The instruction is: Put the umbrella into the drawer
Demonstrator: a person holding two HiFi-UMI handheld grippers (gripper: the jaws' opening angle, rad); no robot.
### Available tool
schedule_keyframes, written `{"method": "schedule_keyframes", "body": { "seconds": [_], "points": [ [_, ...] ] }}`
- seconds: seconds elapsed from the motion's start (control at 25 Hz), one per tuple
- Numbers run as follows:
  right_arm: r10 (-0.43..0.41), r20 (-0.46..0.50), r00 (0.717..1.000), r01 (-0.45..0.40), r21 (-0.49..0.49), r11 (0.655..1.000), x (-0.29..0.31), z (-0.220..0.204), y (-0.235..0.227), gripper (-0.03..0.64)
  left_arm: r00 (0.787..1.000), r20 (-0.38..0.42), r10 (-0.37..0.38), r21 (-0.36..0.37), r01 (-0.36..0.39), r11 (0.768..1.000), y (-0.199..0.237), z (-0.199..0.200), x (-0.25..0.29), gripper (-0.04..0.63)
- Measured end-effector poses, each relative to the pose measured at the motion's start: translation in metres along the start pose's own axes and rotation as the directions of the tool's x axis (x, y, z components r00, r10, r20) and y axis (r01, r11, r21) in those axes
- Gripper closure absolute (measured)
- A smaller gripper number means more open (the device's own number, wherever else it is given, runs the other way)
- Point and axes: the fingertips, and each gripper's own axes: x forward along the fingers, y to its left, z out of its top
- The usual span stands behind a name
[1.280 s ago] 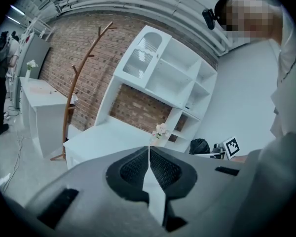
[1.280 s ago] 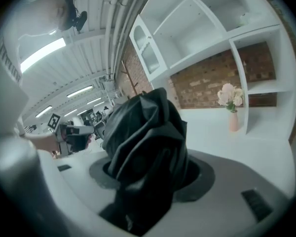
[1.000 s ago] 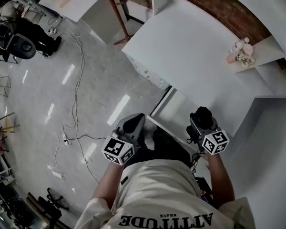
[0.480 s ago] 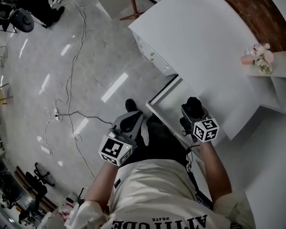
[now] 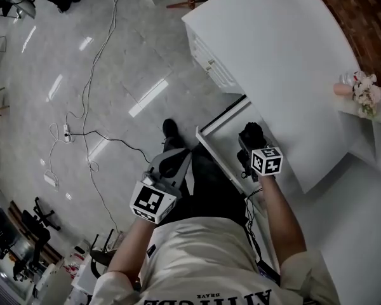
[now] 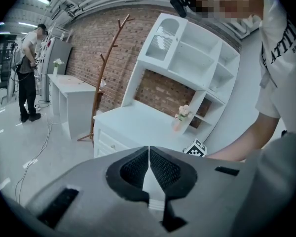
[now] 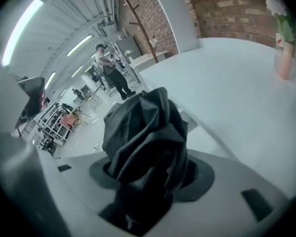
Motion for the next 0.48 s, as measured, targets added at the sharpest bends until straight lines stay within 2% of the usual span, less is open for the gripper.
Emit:
{"method": "schedule_keyframes", "body": {
  "seconds": [0.16, 0.48],
  "points": [
    [-0.006, -0.04, 0.999, 0.008, 0.037, 0.999, 0.031, -0.011, -0.005, 0.365, 1.0, -0.018, 0.011, -0.03, -0.012, 0.999, 0.005, -0.015, -0.001, 0.568],
    [-0.075, -0.064, 0.995, 0.081, 0.101, 0.992, 0.074, -0.019, -0.02, 0.364, 0.997, -0.046, 0.058, -0.1, -0.062, 0.993, 0.023, -0.03, -0.01, 0.568]
  ]
}}
